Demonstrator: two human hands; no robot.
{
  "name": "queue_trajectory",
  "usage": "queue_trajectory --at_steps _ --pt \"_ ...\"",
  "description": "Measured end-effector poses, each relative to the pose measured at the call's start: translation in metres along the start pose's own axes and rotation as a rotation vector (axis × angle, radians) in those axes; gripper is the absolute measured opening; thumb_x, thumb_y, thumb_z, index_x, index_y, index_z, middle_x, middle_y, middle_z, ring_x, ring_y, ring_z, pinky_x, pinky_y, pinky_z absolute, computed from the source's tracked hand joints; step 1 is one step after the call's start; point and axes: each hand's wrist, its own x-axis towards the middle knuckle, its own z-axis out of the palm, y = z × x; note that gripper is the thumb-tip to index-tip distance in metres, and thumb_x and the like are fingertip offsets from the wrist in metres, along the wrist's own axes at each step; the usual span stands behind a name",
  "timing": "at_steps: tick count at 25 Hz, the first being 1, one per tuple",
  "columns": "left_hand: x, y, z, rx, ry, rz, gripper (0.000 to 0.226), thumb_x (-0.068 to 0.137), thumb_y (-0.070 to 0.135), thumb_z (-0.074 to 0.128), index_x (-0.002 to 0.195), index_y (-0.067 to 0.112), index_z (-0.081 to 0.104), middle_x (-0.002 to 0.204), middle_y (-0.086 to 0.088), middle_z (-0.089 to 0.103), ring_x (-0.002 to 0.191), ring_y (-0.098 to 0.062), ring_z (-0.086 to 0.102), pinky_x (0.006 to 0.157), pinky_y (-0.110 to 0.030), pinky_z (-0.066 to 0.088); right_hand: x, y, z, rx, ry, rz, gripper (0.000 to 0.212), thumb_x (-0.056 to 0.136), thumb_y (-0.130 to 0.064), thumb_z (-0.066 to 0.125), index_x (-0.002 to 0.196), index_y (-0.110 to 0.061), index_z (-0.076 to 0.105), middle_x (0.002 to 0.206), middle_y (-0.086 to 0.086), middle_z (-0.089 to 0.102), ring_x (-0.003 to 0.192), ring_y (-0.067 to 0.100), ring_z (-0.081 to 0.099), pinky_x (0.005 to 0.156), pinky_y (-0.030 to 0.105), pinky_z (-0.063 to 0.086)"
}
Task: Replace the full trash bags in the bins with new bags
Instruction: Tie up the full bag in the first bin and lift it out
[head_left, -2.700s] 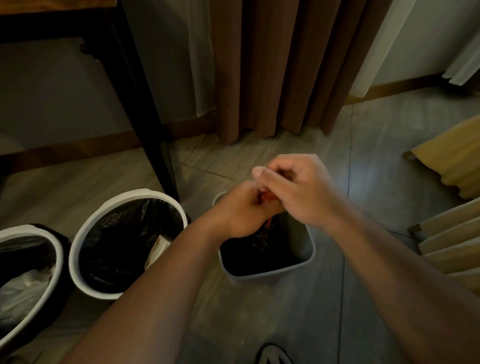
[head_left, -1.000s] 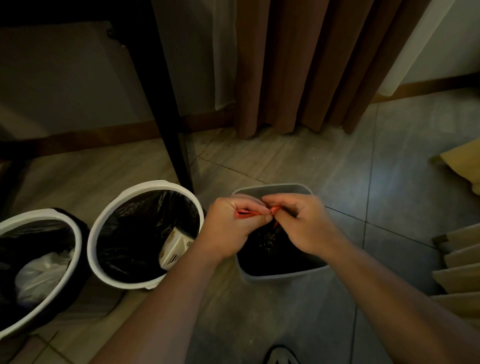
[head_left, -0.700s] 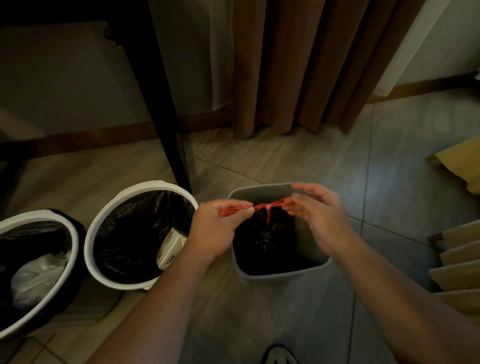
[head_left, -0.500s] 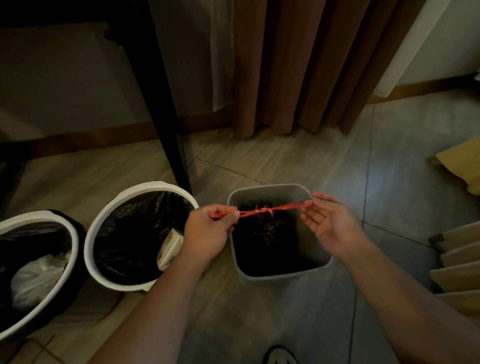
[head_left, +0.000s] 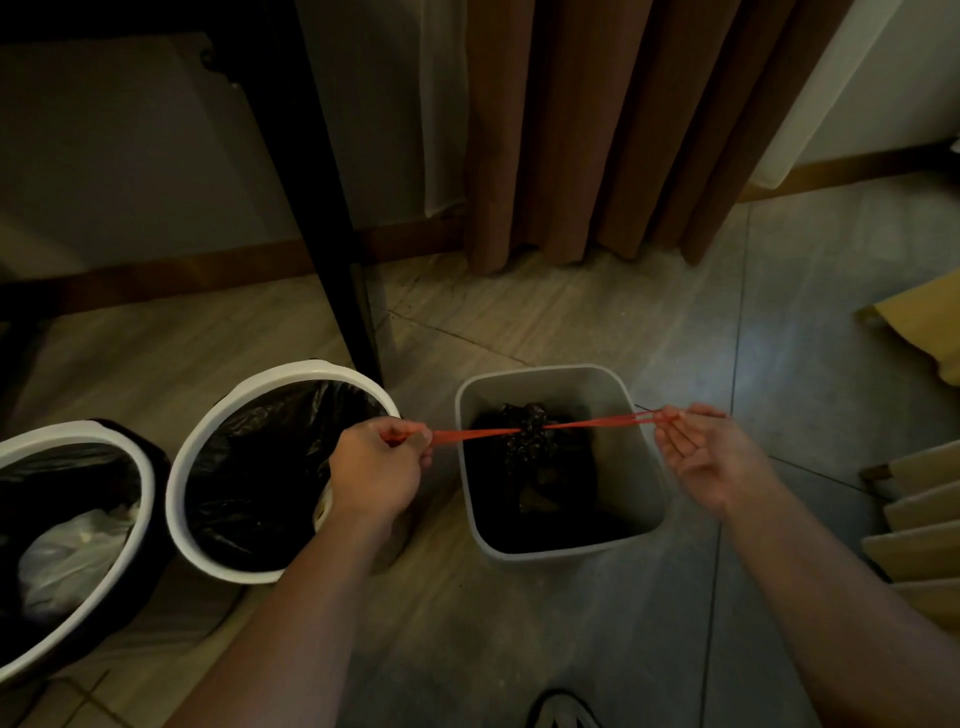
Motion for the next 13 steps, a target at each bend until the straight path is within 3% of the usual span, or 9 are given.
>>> queue_trajectory --at_steps 3,7,9,13 --pt "-0.007 0.013 -0.001 -0.028 -0.023 0.059 0.016 0.091 0.019 0.080 0.078 0.028 0.081 0.074 0.003 0.079 0.078 -0.018 0.078 0.087 -0.050 0.064 -0.018 -0.010 0.019 0.056 -0.047 -0.016 0.026 0.103 0.001 0.048 0.093 -0.021 0.056 0.076 0.006 0.073 0.069 0.018 0.076 0.077 0.037 0.058" --pt "-0.024 0.052 -0.001 -0.203 -0.153 0.216 0.025 0.084 0.012 0.087 0.098 0.024 0.070 0.079 -0.003 0.075 0.081 -0.026 0.077 0.080 -0.043 0.066 -0.072 -0.028 0.059 -0.050 -0.373 -0.093 0.018 0.086 -0.003 0.063 0.097 -0.017 0.064 0.082 0.013 0.072 0.066 0.026 0.070 0.073 0.041 0.060" --pt "-0.034 0.078 0.007 -0.267 -0.299 0.286 0.025 0.086 0.006 0.084 0.100 0.019 0.068 0.080 -0.010 0.075 0.081 -0.025 0.077 0.076 -0.036 0.065 -0.101 -0.037 0.081 -0.232 -0.530 -0.205 0.019 0.082 -0.003 0.070 0.098 -0.014 0.070 0.092 0.019 0.075 0.073 0.032 0.073 0.071 0.044 0.062" --pt "-0.051 0.119 0.023 -0.127 -0.463 0.439 0.028 0.087 0.006 0.082 0.101 0.024 0.067 0.084 -0.004 0.079 0.082 -0.023 0.078 0.083 -0.051 0.064 -0.139 -0.040 0.121 -0.787 -0.653 -0.510 0.026 0.091 -0.001 0.075 0.109 -0.020 0.072 0.101 0.005 0.080 0.089 0.018 0.078 0.076 0.034 0.063"
